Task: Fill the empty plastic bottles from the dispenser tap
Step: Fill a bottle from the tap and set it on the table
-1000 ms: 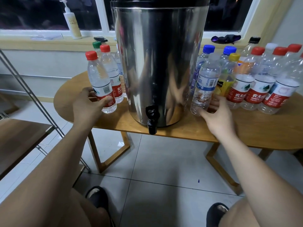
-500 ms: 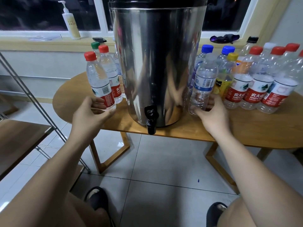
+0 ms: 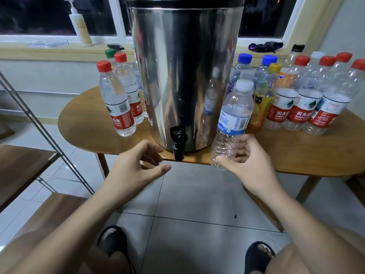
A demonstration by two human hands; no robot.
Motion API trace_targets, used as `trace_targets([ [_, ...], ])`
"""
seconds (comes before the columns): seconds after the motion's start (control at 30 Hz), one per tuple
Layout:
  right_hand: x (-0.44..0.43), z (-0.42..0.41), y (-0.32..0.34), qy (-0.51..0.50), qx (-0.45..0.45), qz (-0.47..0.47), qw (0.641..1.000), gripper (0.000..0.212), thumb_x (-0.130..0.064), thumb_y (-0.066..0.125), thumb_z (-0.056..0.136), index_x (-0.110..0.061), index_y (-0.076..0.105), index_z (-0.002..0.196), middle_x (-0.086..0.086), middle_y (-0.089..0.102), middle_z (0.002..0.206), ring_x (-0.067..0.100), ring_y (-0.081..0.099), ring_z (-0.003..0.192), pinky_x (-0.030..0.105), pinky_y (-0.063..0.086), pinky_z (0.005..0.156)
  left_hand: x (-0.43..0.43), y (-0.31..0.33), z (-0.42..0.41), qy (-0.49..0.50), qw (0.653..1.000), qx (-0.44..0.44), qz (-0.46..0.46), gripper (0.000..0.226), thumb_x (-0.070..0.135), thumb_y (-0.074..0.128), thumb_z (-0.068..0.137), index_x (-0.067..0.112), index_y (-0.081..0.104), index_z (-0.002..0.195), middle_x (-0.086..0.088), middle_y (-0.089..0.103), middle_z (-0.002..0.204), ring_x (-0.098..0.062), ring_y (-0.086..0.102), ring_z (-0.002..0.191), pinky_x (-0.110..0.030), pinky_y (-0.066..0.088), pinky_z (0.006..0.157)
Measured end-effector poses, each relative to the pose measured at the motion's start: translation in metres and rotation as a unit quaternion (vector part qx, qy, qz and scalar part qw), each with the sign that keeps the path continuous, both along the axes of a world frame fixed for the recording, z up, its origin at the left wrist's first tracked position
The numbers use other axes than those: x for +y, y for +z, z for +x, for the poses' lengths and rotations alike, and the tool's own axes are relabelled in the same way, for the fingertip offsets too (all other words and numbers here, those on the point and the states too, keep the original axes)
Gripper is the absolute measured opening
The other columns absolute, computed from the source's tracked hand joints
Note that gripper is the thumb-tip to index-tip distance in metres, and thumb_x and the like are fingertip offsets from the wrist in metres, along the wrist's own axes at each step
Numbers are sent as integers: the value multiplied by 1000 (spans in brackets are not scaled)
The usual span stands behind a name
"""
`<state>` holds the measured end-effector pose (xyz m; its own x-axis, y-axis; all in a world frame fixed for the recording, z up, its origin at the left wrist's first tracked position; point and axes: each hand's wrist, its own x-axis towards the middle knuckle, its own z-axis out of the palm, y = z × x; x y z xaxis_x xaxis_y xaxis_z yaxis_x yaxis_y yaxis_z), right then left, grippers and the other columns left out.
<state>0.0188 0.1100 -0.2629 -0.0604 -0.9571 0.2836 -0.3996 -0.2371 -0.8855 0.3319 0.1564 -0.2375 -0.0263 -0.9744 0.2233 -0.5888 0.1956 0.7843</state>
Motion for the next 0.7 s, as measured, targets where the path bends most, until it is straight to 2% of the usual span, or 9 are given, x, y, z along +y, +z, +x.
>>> trace_targets([
  [0.13, 18, 8, -3, 42, 2, 7, 999, 60, -35, 101, 68, -37, 59, 111, -18, 71, 107, 10, 71, 94, 30, 61, 81, 4, -5, -10, -41, 999, -23, 23, 29, 41, 90, 86, 32, 68, 103, 12, 78, 97, -11, 74, 98, -29, 59, 79],
  [0.23, 30, 14, -8, 70, 19, 20, 997, 60, -35, 100, 70, -36, 61, 117, -13, 74, 111, 12, 72, 97, 30, 61, 85, 8, -7, -17, -67, 997, -19, 33, 32, 51, 87, 83, 33, 70, 103, 15, 77, 99, -8, 73, 100, -22, 57, 77],
  [0.4, 47, 27, -15, 120, 106, 75, 984, 63, -40, 98, 73, -37, 56, 120, -18, 71, 111, -1, 69, 98, 11, 52, 79, 13, -10, -25, -102, 994, -18, 30, 48, 64, 86, 75, 35, 73, 111, 19, 77, 106, -5, 73, 105, -22, 56, 81],
  [0.53, 55, 35, -16, 176, 160, 119, 964, 60, -42, 93, 76, -41, 53, 121, -20, 69, 110, -7, 68, 101, 11, 54, 77, 18, -7, -29, -126, 991, -38, 28, 47, 56, 91, 79, 38, 72, 119, 26, 75, 109, -1, 71, 108, -16, 52, 79],
  [0.6, 57, 38, -16, 187, 195, 133, 954, 60, -46, 91, 76, -41, 51, 121, -20, 68, 111, -6, 68, 101, 12, 55, 78, 18, -5, -30, -129, 990, -49, 24, 41, 51, 91, 83, 36, 72, 117, 28, 74, 105, 2, 69, 103, -15, 51, 77],
  [0.7, 59, 40, -16, 198, 219, 146, 944, 68, -53, 89, 76, -43, 48, 130, -20, 65, 117, -2, 68, 102, 16, 58, 79, 19, -3, -32, -129, 990, -56, 23, 35, 43, 91, 86, 35, 69, 113, 33, 71, 101, 6, 67, 97, -15, 50, 75],
])
